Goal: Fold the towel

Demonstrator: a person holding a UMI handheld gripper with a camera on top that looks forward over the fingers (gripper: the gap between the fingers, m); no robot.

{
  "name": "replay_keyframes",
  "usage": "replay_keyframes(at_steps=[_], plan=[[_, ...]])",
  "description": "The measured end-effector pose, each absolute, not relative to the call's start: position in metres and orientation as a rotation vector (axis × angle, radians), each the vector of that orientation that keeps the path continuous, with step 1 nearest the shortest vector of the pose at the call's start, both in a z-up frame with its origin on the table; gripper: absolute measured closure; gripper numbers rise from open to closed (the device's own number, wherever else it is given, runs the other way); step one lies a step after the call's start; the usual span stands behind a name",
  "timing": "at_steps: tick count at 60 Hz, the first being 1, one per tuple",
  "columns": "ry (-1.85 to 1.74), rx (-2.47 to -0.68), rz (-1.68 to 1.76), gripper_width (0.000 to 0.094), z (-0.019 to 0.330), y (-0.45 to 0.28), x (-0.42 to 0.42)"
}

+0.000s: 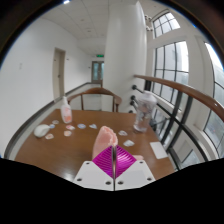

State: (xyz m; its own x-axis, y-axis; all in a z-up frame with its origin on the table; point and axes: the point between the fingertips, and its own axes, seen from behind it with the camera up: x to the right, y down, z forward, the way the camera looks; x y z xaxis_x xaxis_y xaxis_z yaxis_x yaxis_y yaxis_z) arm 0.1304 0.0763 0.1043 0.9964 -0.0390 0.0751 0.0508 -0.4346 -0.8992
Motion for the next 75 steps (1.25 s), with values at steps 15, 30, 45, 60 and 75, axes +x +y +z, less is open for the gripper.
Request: replay_keyframes(at_steps=[15, 30, 45, 60, 75], plan=[[0.127, -2.164, -0.137, 0.0806, 0.033, 0.063, 0.212], [0.151, -2.128, -0.13, 0.0095, 0.053, 0.032, 0.218], [0.052, -2.024, -0.103, 0.0106, 0.104, -0.042, 0.155], [-0.034, -1.946, -0.069, 0.0099, 0.139, -0.11, 0.1], [-0.011, -1.899, -0.118, 0.0112, 0.151, -0.133, 0.109]])
